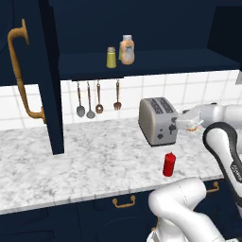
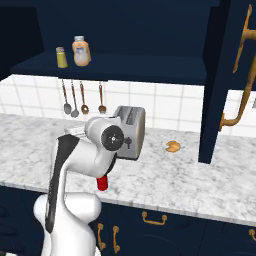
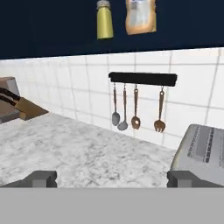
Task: Put the shaker and condiment bottle from the counter next to their counterparts in the cabinet.
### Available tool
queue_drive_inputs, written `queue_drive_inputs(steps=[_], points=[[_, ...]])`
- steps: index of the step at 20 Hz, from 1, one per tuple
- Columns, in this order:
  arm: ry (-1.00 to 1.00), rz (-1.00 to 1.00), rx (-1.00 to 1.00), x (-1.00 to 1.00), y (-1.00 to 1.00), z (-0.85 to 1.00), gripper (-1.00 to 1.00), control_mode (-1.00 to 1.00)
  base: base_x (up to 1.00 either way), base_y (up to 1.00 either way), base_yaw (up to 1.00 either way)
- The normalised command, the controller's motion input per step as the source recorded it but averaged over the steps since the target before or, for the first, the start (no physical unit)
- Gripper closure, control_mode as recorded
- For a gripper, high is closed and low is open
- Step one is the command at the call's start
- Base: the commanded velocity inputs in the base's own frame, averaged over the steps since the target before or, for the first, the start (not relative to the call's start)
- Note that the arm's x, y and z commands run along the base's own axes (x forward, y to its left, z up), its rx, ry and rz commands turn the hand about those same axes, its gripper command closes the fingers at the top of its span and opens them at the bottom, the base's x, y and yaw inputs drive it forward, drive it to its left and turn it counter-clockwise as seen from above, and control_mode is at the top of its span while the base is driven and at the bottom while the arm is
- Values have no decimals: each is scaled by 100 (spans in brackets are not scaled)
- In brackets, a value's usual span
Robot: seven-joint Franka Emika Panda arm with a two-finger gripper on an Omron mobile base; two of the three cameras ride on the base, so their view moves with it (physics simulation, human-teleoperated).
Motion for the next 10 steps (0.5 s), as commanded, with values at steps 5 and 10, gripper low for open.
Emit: queue_drive_inputs(steps=[5,10], points=[[14,33,-30,-24,-74,-100,-100,-100,0,0,0],[3,19,-1,-22,-42,-68,-100,-100,0,0,0]])
